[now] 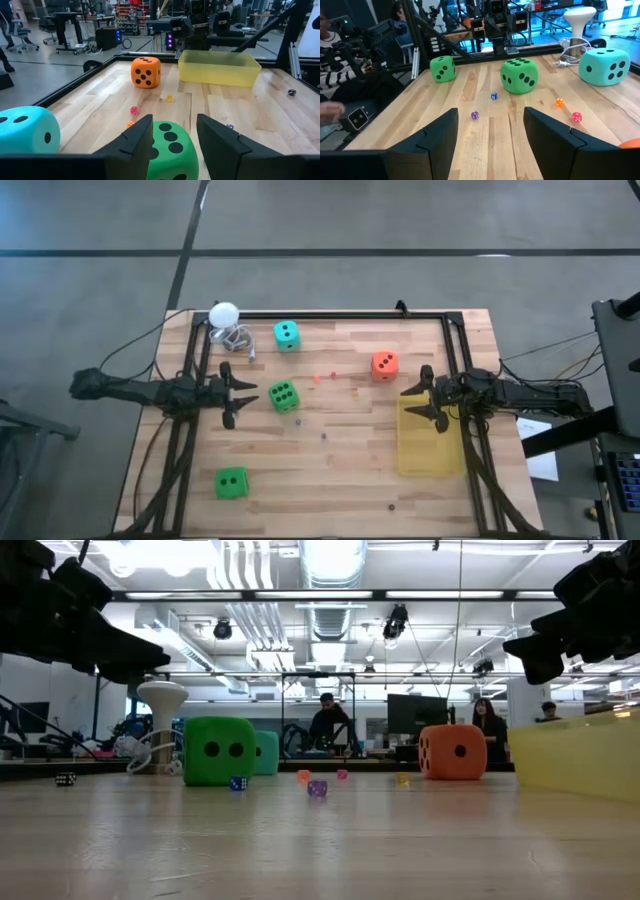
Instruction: Pick & Place Dice
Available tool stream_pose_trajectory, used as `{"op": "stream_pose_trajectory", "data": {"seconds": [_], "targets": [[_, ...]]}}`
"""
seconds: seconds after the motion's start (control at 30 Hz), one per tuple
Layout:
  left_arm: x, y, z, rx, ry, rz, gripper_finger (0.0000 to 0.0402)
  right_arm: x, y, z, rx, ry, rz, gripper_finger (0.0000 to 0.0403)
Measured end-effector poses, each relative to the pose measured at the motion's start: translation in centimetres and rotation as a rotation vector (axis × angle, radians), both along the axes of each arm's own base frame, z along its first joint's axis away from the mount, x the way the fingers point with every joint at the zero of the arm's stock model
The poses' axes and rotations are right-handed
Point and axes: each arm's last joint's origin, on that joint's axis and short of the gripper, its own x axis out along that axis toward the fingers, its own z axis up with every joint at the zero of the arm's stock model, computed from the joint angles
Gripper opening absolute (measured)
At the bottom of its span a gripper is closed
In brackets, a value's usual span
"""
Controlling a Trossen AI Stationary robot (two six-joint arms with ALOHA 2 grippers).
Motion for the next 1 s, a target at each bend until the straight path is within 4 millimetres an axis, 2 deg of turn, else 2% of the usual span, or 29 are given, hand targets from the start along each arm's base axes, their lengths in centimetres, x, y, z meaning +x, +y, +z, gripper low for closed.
{"op": "stream_pose_trajectory", "data": {"seconds": [0.57, 0.77, 1.0], "targets": [[0.00, 0.00, 0.00, 0.000, 0.000, 0.000, 0.0159, 0.00, 0.00, 0.01, -0.007, -0.001, 0.001, 0.0219], [0.00, 0.00, 0.00, 0.000, 0.000, 0.000, 0.0159, 0.00, -0.01, 0.01, -0.161, -0.020, 0.013, 0.0219], [-0.01, 0.06, 0.02, 0.010, -0.002, 0.021, 0.0159, 0.00, -0.01, 0.01, -0.116, -0.015, 0.009, 0.0219]]}}
